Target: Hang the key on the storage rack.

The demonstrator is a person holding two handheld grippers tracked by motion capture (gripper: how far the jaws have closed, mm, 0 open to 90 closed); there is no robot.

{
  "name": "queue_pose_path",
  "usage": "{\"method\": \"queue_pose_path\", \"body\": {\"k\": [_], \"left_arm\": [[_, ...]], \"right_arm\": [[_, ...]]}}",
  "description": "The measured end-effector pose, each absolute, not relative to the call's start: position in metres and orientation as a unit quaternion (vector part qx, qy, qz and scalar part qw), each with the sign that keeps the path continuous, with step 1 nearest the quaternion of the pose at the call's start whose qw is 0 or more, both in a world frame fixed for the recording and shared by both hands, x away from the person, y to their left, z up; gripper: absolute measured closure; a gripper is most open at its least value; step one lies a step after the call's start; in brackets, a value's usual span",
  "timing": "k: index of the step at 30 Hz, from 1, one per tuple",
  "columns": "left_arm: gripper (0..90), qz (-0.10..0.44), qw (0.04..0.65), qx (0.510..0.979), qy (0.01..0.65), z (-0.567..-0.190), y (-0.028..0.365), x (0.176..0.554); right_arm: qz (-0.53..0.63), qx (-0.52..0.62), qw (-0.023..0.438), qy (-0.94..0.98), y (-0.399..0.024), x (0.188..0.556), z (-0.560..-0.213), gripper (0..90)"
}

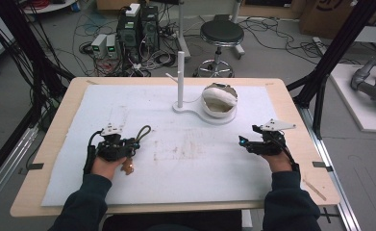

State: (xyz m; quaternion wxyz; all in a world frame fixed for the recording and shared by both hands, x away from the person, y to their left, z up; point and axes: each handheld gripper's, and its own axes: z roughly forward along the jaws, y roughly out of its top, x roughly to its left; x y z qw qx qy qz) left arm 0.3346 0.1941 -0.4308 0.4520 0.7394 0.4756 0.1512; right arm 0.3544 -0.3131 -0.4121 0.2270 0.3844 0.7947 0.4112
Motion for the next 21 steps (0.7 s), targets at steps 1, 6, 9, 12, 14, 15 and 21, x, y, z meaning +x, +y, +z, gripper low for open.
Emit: {"method": "queue_pose_path", "body": {"k": [1,6,9,12,14,15,21], "left_arm": [[71.4,0.157,0.463,0.734,0.472,-0.427,0.195,0.334],[71.8,0.156,0.524,0.713,0.439,-0.410,0.196,0.337],[71.8,0.158,0.544,0.703,0.430,-0.400,0.193,0.340],[71.8,0.157,0.557,0.695,0.426,-0.391,0.188,0.349],[71.8,0.161,0.558,0.698,0.420,-0.383,0.183,0.357],[71.8,0.162,0.559,0.698,0.417,-0.380,0.182,0.360],[71.8,0.174,0.585,0.690,0.389,-0.342,0.166,0.380]], "right_arm": [[0.410,0.386,0.226,0.795,-0.314,0.354,-0.412,26.7],[0.416,0.387,0.228,0.791,-0.315,0.353,-0.412,26.6],[0.421,0.388,0.228,0.788,-0.315,0.352,-0.411,26.6],[0.423,0.388,0.228,0.786,-0.315,0.352,-0.410,26.6],[0.425,0.387,0.228,0.786,-0.314,0.352,-0.410,26.6],[0.426,0.387,0.229,0.785,-0.314,0.352,-0.410,26.6],[0.425,0.386,0.229,0.786,-0.314,0.353,-0.410,26.6]]}}
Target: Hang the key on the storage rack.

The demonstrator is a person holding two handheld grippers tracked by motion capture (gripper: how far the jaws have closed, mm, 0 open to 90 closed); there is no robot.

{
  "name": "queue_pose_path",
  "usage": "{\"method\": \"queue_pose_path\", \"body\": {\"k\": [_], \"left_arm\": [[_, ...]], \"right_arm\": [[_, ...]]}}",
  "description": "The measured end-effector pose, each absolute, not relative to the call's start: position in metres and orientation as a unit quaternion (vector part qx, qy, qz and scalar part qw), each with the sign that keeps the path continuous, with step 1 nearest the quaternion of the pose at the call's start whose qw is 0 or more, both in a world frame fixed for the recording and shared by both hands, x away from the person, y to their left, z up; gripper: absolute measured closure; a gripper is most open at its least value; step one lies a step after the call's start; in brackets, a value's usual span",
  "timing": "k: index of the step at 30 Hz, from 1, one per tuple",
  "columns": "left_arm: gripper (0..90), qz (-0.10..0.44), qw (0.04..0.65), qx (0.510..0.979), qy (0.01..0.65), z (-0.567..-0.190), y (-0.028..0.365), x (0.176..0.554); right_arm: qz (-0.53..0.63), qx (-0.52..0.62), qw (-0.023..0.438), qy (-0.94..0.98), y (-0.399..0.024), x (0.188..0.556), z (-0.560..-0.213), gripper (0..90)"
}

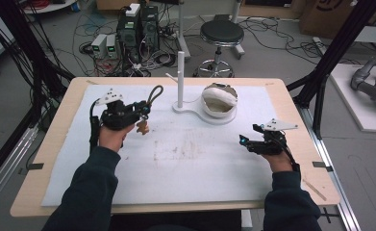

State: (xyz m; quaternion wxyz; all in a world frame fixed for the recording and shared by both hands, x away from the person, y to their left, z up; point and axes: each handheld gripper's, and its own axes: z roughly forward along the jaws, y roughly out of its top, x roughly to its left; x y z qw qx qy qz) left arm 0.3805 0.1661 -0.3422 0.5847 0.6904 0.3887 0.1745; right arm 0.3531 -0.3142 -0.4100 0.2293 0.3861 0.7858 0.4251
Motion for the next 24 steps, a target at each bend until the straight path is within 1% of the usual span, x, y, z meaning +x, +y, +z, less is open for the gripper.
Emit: {"method": "queue_pose_path", "body": {"k": [6,10,13,17,24], "left_arm": [[71.8,0.189,0.589,0.696,0.364,-0.314,0.143,0.396],[71.8,0.191,0.578,0.708,0.358,-0.304,0.126,0.409],[71.8,0.191,0.567,0.716,0.360,-0.303,0.116,0.416],[71.8,0.198,0.538,0.728,0.376,-0.305,0.102,0.431],[71.7,0.200,0.511,0.733,0.401,-0.315,0.097,0.444]], "right_arm": [[0.428,0.385,0.228,0.786,-0.314,0.353,-0.410,26.6],[0.429,0.385,0.227,0.785,-0.314,0.353,-0.410,26.6],[0.429,0.384,0.227,0.786,-0.314,0.353,-0.410,26.6],[0.429,0.383,0.226,0.786,-0.314,0.353,-0.410,26.6],[0.428,0.382,0.224,0.788,-0.316,0.353,-0.410,26.6]]}}
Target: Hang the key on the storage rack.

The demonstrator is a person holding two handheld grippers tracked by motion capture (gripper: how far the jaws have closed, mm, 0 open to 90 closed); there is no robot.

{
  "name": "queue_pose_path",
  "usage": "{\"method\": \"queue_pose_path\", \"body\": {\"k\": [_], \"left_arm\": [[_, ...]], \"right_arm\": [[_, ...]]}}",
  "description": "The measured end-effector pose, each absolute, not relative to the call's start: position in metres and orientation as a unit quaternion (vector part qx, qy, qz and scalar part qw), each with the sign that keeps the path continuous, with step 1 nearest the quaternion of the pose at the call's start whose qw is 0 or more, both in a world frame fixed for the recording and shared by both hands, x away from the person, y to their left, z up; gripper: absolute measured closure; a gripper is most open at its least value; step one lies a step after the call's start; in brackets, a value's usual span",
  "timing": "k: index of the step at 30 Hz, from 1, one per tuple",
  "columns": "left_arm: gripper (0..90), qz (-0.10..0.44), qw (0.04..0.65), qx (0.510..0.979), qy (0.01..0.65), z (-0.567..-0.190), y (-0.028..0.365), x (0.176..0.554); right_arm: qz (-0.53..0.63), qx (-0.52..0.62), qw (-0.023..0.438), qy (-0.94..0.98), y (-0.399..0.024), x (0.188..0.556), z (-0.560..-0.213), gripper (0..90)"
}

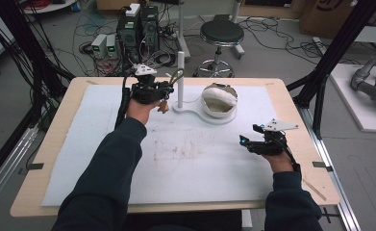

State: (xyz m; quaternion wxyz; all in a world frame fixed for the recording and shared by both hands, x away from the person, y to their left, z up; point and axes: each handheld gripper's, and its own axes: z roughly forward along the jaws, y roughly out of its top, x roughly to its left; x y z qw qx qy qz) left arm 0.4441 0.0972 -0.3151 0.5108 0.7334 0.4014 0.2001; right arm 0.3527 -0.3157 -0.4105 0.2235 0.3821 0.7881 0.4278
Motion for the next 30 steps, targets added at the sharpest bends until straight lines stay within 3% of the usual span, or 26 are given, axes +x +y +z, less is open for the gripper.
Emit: {"method": "queue_pose_path", "body": {"k": [10,13,19,24,30], "left_arm": [[67.4,0.177,0.508,0.729,0.424,-0.335,0.105,0.448],[54.9,0.177,0.505,0.722,0.438,-0.344,0.114,0.446],[43.0,0.156,0.529,0.709,0.440,-0.362,0.144,0.435],[20.6,0.140,0.545,0.712,0.420,-0.371,0.166,0.422],[20.6,0.179,0.564,0.710,0.382,-0.378,0.190,0.397]], "right_arm": [[0.428,0.381,0.223,0.789,-0.315,0.353,-0.411,26.6],[0.428,0.383,0.222,0.788,-0.315,0.352,-0.411,26.6],[0.426,0.380,0.222,0.791,-0.314,0.353,-0.411,26.6],[0.428,0.381,0.218,0.790,-0.314,0.354,-0.412,26.6],[0.428,0.381,0.215,0.791,-0.312,0.354,-0.413,26.6]]}}
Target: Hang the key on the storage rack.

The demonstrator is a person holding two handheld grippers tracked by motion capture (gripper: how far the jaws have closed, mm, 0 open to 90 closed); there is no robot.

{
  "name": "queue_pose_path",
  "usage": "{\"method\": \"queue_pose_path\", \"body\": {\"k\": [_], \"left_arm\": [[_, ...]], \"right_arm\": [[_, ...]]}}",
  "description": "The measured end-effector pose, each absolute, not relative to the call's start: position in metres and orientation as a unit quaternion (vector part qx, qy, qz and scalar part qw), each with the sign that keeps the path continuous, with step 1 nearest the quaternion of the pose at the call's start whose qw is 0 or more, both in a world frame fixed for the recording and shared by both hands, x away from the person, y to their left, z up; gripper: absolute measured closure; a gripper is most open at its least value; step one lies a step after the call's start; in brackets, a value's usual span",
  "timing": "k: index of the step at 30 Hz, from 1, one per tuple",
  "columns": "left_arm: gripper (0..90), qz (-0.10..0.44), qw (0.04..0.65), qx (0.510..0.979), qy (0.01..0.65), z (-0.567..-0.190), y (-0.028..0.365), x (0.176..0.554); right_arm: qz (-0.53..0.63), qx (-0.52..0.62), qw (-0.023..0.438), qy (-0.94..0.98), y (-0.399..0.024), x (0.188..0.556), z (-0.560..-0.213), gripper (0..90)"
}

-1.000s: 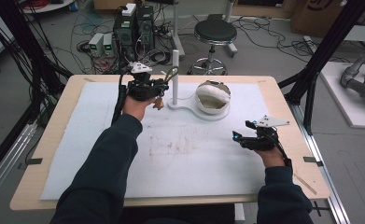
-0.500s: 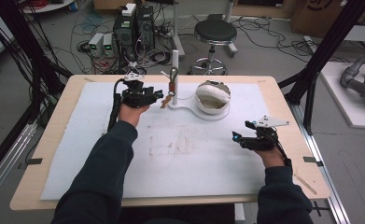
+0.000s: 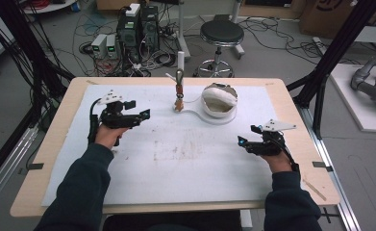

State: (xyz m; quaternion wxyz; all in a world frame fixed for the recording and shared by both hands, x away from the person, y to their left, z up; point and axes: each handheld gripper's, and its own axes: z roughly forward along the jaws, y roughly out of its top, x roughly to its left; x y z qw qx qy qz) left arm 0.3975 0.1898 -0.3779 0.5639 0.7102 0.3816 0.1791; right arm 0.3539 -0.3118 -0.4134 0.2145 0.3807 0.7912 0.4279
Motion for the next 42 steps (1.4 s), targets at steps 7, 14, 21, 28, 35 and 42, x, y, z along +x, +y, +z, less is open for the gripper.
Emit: {"method": "queue_pose_path", "body": {"k": [7,14,21,28,35,42], "left_arm": [[21.2,0.221,0.558,0.705,0.378,-0.393,0.206,0.367],[19.7,0.243,0.549,0.691,0.402,-0.410,0.220,0.352],[19.7,0.249,0.544,0.689,0.409,-0.416,0.230,0.346],[19.7,0.251,0.544,0.695,0.398,-0.417,0.227,0.344],[19.7,0.251,0.550,0.687,0.404,-0.418,0.231,0.342],[19.8,0.251,0.550,0.683,0.409,-0.419,0.233,0.341]], "right_arm": [[0.425,0.381,0.211,0.794,-0.310,0.356,-0.416,25.7],[0.426,0.382,0.210,0.793,-0.311,0.356,-0.416,23.6],[0.428,0.384,0.216,0.790,-0.312,0.355,-0.415,22.1],[0.427,0.389,0.220,0.786,-0.312,0.354,-0.415,22.1],[0.430,0.391,0.224,0.783,-0.312,0.351,-0.414,22.2],[0.428,0.389,0.225,0.785,-0.311,0.352,-0.414,22.2]]}}
